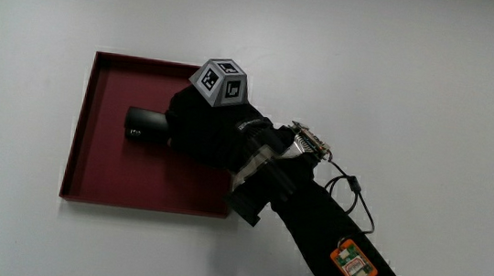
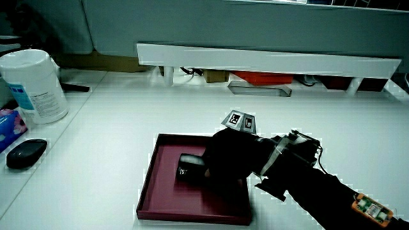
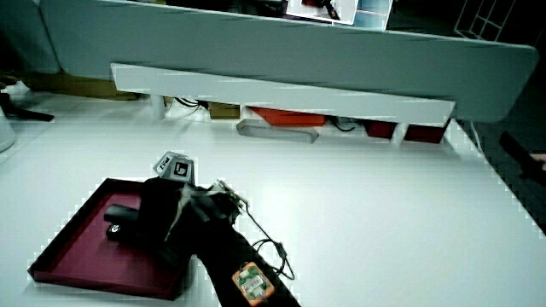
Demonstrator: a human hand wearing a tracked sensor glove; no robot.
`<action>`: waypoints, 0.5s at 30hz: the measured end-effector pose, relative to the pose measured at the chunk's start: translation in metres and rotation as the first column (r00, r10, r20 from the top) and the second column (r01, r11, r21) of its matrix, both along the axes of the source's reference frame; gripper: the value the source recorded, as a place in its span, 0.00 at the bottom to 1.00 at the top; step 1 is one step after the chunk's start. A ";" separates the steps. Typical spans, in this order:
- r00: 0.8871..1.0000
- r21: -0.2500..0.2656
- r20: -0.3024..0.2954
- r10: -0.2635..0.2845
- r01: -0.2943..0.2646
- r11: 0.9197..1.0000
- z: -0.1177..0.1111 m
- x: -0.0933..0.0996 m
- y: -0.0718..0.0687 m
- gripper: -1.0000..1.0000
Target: Pick stapper from plate
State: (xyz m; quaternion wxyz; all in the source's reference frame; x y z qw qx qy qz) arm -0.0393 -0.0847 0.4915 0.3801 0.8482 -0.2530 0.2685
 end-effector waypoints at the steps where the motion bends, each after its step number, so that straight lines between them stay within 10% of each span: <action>1: 1.000 0.001 0.024 -0.004 0.004 1.000 -0.007 0.002 0.000 1.00; 15: 0.998 0.111 0.026 0.053 -0.055 0.992 -0.069 0.046 -0.022 1.00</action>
